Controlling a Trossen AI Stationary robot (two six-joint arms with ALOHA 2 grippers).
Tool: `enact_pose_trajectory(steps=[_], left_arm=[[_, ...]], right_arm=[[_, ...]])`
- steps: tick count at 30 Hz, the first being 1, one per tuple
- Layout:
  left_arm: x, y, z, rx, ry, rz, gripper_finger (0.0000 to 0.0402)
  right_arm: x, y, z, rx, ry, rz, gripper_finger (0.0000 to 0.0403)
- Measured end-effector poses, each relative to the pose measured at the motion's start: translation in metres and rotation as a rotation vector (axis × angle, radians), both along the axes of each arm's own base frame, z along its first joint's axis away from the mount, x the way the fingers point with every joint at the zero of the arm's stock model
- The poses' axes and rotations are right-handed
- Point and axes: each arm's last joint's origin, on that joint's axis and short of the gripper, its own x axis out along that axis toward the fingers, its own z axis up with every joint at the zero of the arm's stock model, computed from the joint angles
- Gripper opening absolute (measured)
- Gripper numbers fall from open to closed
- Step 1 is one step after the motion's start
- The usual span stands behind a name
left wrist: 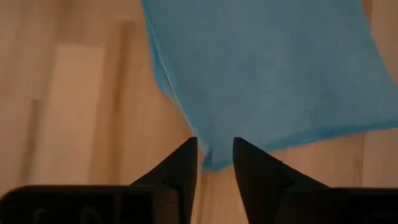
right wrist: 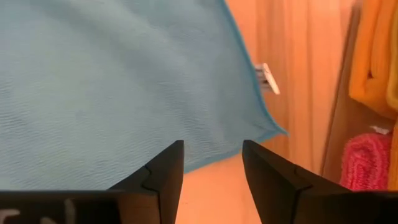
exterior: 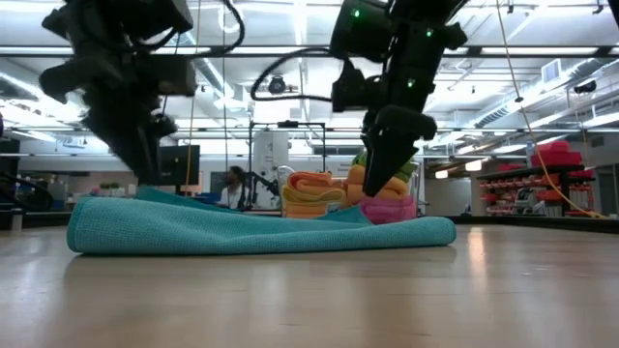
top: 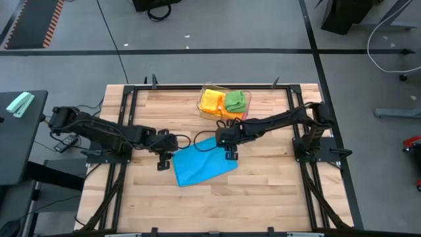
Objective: Fold microfiber towels
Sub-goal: Fold the blue microfiber cloth
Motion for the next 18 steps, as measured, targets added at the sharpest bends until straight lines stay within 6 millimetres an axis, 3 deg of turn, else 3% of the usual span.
enact_pose_trajectory(steps=[8,14,18], left_arm=[[0.005,-0.022,0.019,0.065,-0.071,-0.199,0.0156],[0.006,-0.045,0.006,0.034,-0.146,-0.27,0.0161],[0.008,-0.057,-0.009,0.017,-0.139,-0.288,0.0153]], right_arm=[[0.006,0.034,0.014,0.021,-0.109,0.101,0.0166],[0.014,0.062,0.013,0.058,-0.264,0.179,0.0166],[0.011,0.078,0.001,0.102,-0.355,0.204,0.0166]])
